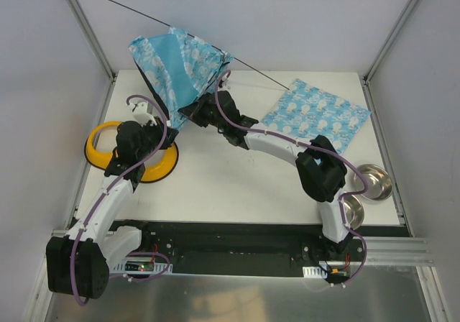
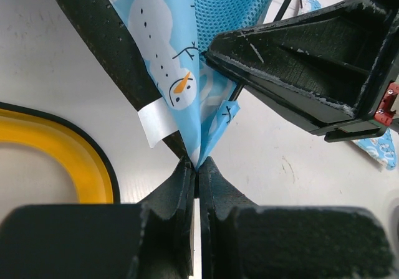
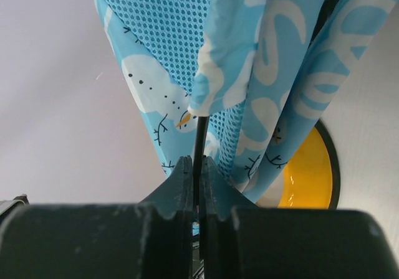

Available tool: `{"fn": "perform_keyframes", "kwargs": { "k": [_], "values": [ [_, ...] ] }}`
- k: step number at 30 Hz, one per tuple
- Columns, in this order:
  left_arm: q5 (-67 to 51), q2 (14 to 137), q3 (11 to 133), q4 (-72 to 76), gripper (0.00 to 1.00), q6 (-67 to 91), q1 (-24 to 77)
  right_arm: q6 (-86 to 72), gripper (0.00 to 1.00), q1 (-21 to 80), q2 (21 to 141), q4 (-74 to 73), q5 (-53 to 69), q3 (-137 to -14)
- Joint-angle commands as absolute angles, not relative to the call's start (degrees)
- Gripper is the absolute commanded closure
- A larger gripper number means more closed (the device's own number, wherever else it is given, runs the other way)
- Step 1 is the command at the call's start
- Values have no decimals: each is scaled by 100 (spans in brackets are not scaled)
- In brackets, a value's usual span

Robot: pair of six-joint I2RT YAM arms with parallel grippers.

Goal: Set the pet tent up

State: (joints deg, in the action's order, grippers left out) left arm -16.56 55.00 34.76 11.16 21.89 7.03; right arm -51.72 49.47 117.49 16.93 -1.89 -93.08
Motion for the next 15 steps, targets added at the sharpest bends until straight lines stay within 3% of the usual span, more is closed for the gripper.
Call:
{"fn": "perform_keyframes", "kwargs": {
  "k": [1,15],
  "values": [
    [-2065,5511,3656,1081,100,2180,650,-4816,100,4772,11593,2250,-642,-9184],
    [-3031,5511,4016,730,98,2022,650,-3728,100,5018,11549,2013,-782,-9035]
  ]
}}
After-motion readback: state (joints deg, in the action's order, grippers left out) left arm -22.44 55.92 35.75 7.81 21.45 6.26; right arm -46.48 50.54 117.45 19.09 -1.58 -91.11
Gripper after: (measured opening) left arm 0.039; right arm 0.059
